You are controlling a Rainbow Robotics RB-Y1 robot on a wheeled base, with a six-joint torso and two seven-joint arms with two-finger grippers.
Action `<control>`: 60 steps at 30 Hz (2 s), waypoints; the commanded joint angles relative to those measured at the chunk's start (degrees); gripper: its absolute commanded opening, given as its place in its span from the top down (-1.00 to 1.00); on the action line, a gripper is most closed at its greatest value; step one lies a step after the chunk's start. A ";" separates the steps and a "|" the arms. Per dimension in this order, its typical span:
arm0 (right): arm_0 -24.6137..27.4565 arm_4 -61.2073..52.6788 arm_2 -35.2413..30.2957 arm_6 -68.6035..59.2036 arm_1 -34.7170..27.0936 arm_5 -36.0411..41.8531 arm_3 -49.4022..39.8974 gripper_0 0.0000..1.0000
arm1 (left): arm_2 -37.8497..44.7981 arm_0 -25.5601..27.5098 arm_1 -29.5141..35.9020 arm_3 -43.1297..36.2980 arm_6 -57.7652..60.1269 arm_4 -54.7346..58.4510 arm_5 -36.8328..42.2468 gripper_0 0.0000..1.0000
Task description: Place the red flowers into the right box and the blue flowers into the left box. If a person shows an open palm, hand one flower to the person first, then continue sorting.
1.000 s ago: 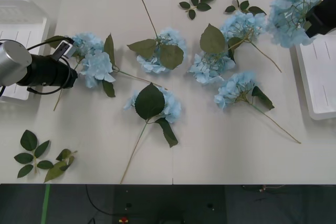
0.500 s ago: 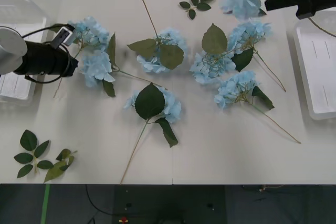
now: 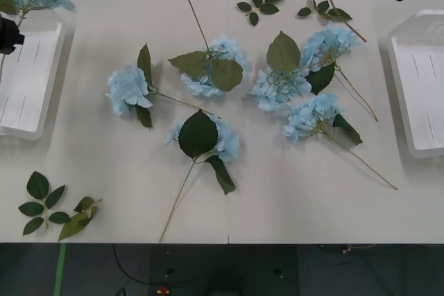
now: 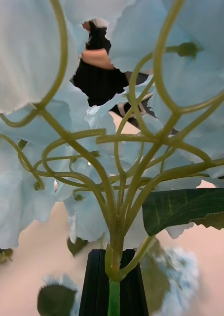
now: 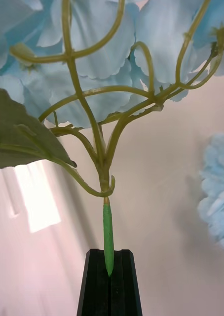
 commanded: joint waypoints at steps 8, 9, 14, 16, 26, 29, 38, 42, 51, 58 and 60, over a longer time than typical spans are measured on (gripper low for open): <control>-0.58 4.85 3.03 5.88 15.46 -11.23 -5.36 1.00 | 0.08 0.21 7.99 2.29 6.67 -18.76 3.06 1.00; -0.58 5.21 3.64 6.14 15.98 -12.11 -5.45 1.00 | 0.08 0.21 8.08 2.64 6.84 -19.38 2.70 1.00; -0.50 9.07 9.71 7.73 20.12 -20.28 -5.62 1.00 | 0.08 0.30 8.17 7.65 7.11 -21.58 -1.78 1.00; -0.58 10.83 11.20 7.99 20.82 -22.22 -5.62 1.00 | 0.08 0.82 8.17 8.71 6.93 -21.93 -3.80 1.00; -0.32 14.61 20.25 8.16 22.05 -31.27 -5.53 1.00 | -0.01 6.10 8.08 7.04 7.11 -22.63 -11.71 -0.87; -0.32 14.70 20.43 8.16 22.05 -31.18 -5.53 1.00 | 0.08 6.18 8.08 5.89 7.02 -22.28 -11.36 -1.00; -0.32 14.70 20.78 8.52 21.87 -31.18 -5.53 1.00 | 5.26 11.19 8.34 -4.65 7.55 -2.42 -4.33 -1.00; -0.32 14.70 21.04 8.69 21.79 -31.18 -5.53 1.00 | 11.68 20.42 8.34 -12.83 6.58 15.51 -3.01 -1.00; -0.23 14.70 21.13 8.78 21.79 -31.18 -5.53 1.00 | 22.31 47.32 6.06 -46.49 5.17 32.39 -11.36 -1.00; -0.32 14.70 21.13 8.78 21.79 -31.18 -5.53 1.00 | 21.17 55.05 -7.04 -62.05 5.61 34.67 -19.88 -1.00; -0.32 14.70 21.13 8.78 21.79 -31.18 -5.53 1.00 | 19.59 54.00 -10.47 -62.57 5.97 35.02 -20.67 -1.00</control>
